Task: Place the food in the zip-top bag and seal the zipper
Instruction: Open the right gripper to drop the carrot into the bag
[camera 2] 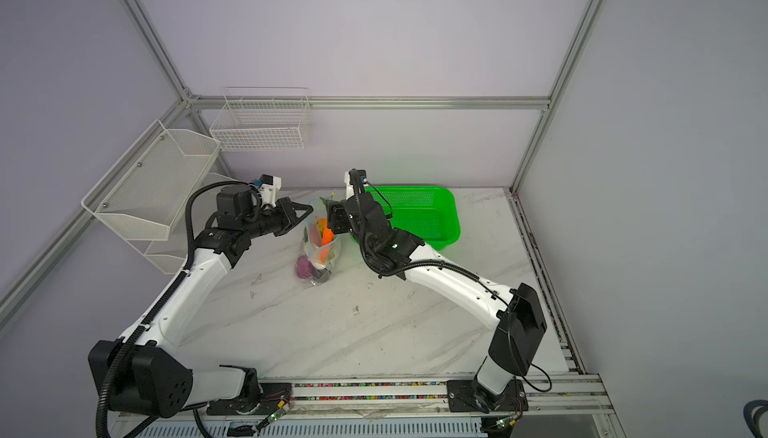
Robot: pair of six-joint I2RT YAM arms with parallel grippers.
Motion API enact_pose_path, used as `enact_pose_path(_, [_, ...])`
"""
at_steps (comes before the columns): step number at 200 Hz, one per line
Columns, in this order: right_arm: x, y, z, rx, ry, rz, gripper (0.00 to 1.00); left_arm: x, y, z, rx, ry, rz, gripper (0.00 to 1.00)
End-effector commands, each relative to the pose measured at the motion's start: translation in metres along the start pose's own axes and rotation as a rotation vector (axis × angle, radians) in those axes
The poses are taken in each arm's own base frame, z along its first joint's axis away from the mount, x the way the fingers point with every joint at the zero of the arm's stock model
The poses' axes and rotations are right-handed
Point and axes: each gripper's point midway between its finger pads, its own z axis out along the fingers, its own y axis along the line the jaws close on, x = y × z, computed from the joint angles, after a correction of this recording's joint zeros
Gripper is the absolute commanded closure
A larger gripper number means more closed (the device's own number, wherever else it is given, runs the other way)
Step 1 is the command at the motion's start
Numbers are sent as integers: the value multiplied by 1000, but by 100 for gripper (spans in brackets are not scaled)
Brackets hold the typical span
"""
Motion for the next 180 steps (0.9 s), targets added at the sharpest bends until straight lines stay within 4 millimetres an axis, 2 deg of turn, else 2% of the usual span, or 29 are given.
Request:
enact_pose_path(1, [37,-22,-4,-47,199,198,40,-33,-52,-27,88,-105,90,100])
enact_pose_path(23, [60,-19,0,-149,299,287,47,-33,-52,-26,88,-102,89,100])
enact_pose_path(56, [74,0,6,-314,354,389,57,-32,-51,-25,89,-97,86,100])
enact_pose_path(92, [89,5,13,-370,391,430,65,-31,-50,-25,88,-95,86,100])
enact_pose_path(133, [97,1,16,-369,400,429,78,-31,-48,-23,88,-91,84,100])
enact_pose_path(180, [91,10,17,-416,390,428,98,-32,-51,-25,92,-97,87,100])
